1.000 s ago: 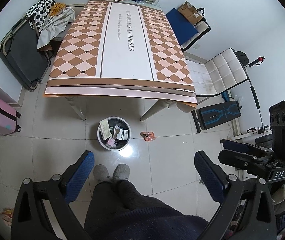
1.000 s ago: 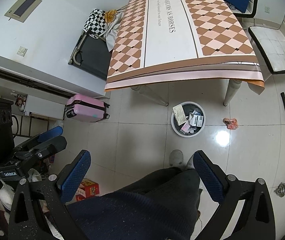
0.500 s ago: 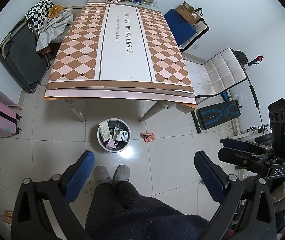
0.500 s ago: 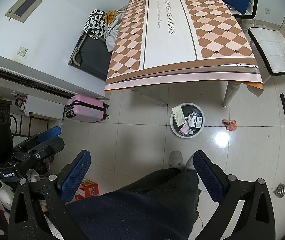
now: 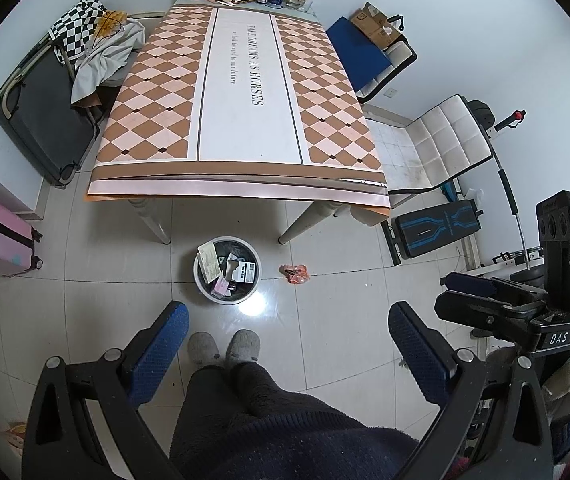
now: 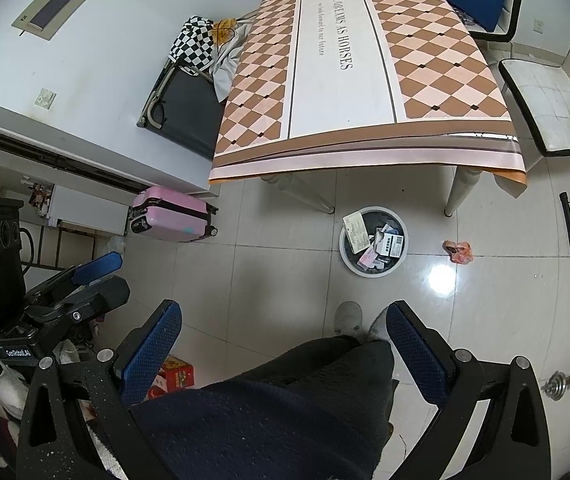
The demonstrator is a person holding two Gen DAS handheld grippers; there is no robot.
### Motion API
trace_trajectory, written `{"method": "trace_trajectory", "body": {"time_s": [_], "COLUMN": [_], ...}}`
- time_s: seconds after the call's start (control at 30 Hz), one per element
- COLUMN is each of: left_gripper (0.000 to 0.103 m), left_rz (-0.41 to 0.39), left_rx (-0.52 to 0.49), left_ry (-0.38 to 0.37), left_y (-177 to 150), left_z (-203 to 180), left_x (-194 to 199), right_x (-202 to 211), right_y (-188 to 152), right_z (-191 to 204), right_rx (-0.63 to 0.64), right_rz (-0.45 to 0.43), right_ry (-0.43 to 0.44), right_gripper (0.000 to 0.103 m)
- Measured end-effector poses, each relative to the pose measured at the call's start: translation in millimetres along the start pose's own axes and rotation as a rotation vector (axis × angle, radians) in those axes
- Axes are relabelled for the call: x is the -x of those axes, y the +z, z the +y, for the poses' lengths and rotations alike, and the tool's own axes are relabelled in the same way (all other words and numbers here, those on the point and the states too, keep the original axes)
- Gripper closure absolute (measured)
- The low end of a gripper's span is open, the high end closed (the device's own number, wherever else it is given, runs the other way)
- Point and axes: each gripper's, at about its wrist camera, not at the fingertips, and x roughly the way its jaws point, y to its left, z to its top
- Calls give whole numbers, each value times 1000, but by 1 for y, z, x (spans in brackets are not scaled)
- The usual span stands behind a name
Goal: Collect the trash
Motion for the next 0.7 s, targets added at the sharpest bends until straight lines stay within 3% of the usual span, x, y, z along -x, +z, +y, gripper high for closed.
{"method": "trace_trajectory", "body": {"time_s": [0.7], "left_gripper": [1], "left_rz": [13], "left_rx": [-15], "left_ry": [-6], "left_y": [-4], "left_z": [-3], "left_x": [-4], "right_x": [1], "right_y": [-5], "right_z": [2], "right_rx": [10], "right_rz": [19], "right_ry": [7], "right_gripper": [0]}}
